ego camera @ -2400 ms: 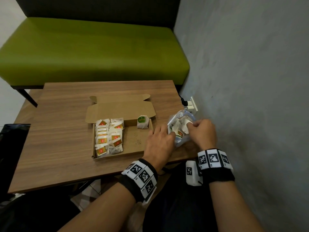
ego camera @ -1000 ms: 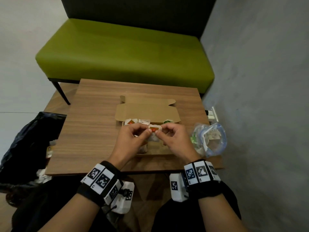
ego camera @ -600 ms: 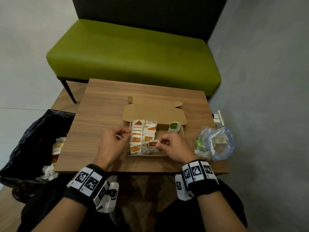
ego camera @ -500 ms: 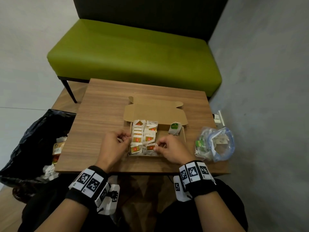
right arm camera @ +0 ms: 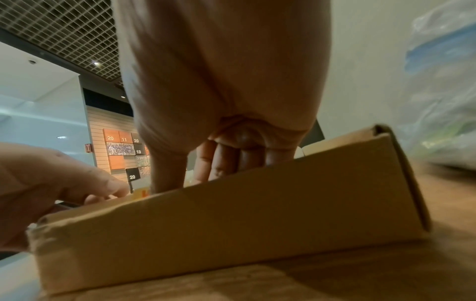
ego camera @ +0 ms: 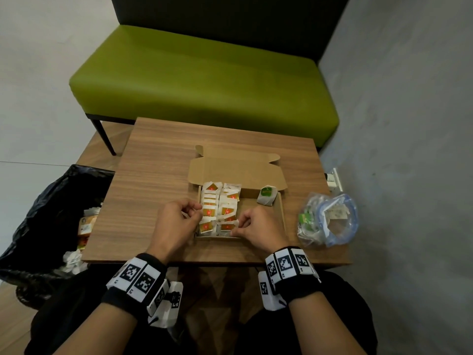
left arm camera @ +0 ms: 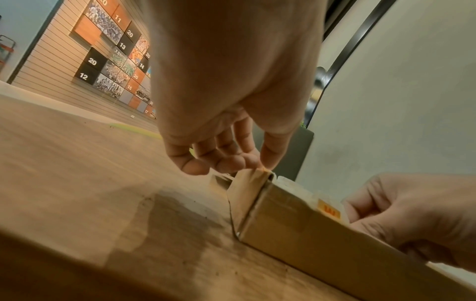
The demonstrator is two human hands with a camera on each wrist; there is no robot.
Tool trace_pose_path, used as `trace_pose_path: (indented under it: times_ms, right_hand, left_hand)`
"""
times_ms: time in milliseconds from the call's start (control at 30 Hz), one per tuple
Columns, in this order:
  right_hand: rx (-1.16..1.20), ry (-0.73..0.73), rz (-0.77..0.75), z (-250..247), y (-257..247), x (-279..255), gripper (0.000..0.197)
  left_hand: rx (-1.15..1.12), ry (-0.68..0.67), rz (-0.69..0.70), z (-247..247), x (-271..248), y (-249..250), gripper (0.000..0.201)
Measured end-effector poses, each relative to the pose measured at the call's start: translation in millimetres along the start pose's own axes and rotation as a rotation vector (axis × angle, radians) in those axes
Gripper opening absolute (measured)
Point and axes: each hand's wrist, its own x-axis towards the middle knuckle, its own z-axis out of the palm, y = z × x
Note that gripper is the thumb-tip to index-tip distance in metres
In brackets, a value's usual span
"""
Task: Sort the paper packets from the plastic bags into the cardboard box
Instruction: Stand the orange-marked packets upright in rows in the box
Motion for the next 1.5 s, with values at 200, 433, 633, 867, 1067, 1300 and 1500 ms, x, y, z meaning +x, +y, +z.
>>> trace_pose_path:
  times_ms: [200,433,633,867,1067,1300,1500]
  right_hand:
    - [-0.060,0.028,0.034,3,-9,-1,0.024]
    - [0.164,0.056,0.071,-45,2,-30,0.022]
    - [0.115,0.568,0.136,-119,42,-76,0.010]
    - [-0.013,0.551,0.438,-148,124,-81,0.014]
    - [0.105,0.415,0.407,-118,141,-59,0.011]
    - [0.112,0.558,0.314,-109,134,-64,0.023]
    - [0.044,0.613,0.152,-101,137,-77,0.045]
  left_hand:
    - [0.029,-0.010,-0.002,-1,-1,3,0.006]
    - [0.154,0.062,0.068,-2,2,5,0.010]
    - [0.225,0.105,0.250,18,-12,45,0.011]
    - [0.265,-0.107,0.385,73,-30,90,0.014]
    - [0.471,-0.320,0.606,131,-40,117,0.026]
    - [0.632,-0.337,0.560,173,-33,127,0.037]
    - [0.690,-0.346,0.454,187,-28,116,0.066]
